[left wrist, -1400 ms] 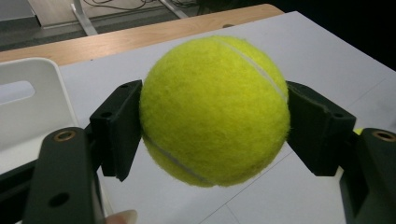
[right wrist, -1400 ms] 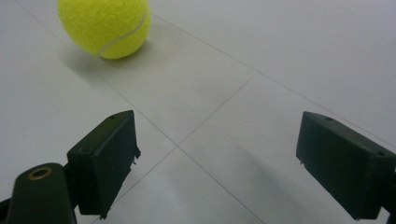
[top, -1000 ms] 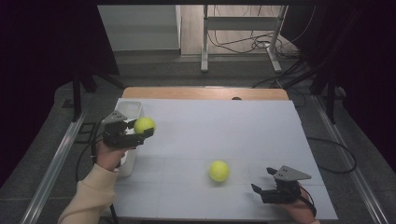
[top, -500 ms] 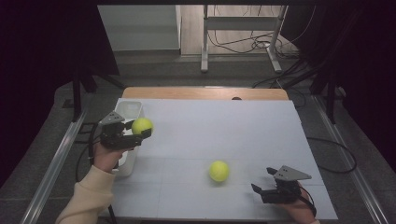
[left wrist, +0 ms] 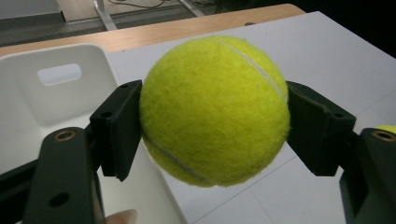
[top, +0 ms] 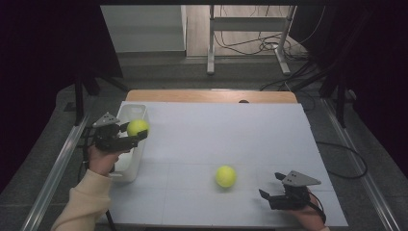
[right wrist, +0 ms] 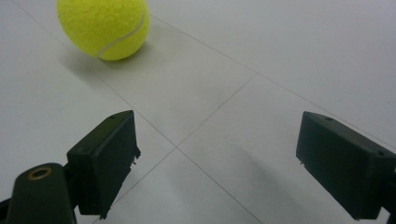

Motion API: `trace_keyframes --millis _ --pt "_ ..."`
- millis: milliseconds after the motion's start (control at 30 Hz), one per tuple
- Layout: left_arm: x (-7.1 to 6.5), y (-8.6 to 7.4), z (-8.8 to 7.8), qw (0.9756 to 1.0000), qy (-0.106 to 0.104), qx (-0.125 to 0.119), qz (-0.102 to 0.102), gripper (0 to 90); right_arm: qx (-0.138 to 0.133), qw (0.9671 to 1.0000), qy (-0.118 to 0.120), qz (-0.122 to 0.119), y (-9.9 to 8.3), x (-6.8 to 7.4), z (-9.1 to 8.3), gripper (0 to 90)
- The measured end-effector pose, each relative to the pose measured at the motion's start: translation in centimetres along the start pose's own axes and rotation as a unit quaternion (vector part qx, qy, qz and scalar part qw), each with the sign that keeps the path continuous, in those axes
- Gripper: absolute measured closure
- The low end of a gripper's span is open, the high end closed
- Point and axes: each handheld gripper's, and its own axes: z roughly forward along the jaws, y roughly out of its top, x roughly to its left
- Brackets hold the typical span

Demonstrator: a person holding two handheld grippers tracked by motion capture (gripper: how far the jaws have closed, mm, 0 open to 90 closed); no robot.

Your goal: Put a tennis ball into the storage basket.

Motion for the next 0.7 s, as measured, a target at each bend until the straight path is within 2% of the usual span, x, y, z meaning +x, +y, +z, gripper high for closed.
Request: trace_keyframes --millis 267,700 --pt "1.4 0.0 -0.4 0.9997 0.022 0.0 -0.01 26.7 0.0 1.0 0.0 0.0 0.0 0.0 0.0 13.0" --pt "2.7 -0.3 -0.4 0.9988 0.043 0.005 -0.024 26.7 0.001 1.0 -0.001 0.0 0.0 0.0 0.0 13.0"
